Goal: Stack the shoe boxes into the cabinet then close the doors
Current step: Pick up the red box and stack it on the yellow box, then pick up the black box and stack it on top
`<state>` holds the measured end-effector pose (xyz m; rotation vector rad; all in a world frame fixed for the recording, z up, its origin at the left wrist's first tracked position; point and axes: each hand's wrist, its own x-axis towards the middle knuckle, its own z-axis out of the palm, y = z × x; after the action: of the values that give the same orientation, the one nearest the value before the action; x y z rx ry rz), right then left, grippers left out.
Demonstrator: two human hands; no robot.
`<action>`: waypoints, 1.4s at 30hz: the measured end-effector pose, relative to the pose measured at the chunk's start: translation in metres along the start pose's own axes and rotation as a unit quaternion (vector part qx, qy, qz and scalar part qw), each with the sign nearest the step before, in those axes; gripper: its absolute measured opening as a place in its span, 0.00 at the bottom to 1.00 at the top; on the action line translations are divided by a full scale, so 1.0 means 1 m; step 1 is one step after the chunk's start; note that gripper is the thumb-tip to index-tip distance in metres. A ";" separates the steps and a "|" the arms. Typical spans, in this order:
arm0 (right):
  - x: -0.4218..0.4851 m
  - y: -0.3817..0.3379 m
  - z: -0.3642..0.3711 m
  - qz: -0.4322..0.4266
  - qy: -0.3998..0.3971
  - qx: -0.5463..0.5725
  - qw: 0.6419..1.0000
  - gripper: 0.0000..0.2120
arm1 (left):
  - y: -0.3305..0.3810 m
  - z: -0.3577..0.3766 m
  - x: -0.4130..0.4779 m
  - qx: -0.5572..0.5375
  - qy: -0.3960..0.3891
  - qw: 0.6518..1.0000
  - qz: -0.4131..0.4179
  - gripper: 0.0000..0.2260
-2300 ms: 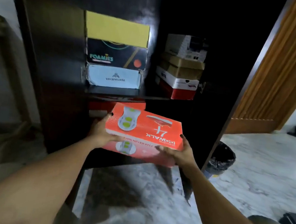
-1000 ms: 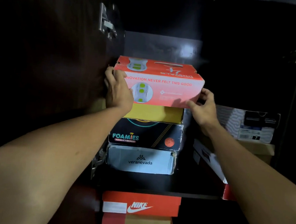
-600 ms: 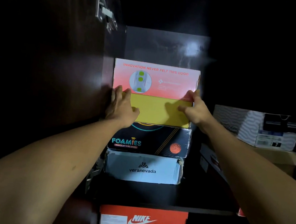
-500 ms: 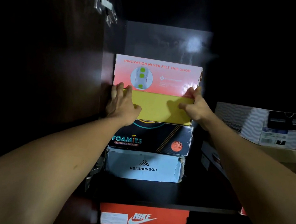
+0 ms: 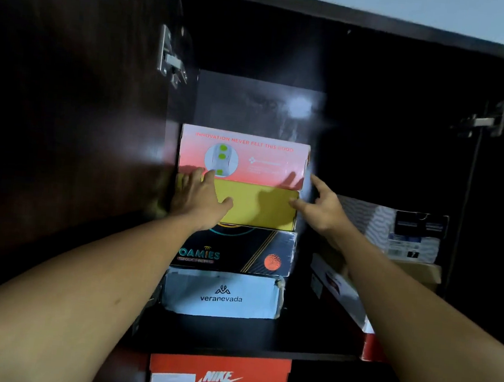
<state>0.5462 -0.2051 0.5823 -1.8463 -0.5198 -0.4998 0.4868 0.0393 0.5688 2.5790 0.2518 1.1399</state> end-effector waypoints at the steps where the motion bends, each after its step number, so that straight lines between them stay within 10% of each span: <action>1: -0.012 -0.006 -0.005 0.008 0.004 -0.005 1.000 0.38 | 0.005 -0.005 -0.008 -0.013 -0.009 1.000 0.004 0.34; 22: -0.443 0.029 -0.124 0.253 0.028 -0.148 0.956 0.28 | 0.141 0.023 -0.348 -0.204 -0.358 0.909 0.057 0.28; 42: -0.709 0.176 -0.313 0.555 0.336 -0.126 0.750 0.29 | 0.370 0.165 -0.615 -0.249 -0.623 0.700 0.247 0.29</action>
<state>0.0420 -0.6331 0.1420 -1.7028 1.1556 -0.3461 0.2110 -0.5149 0.1691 2.2976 -0.9517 -0.5924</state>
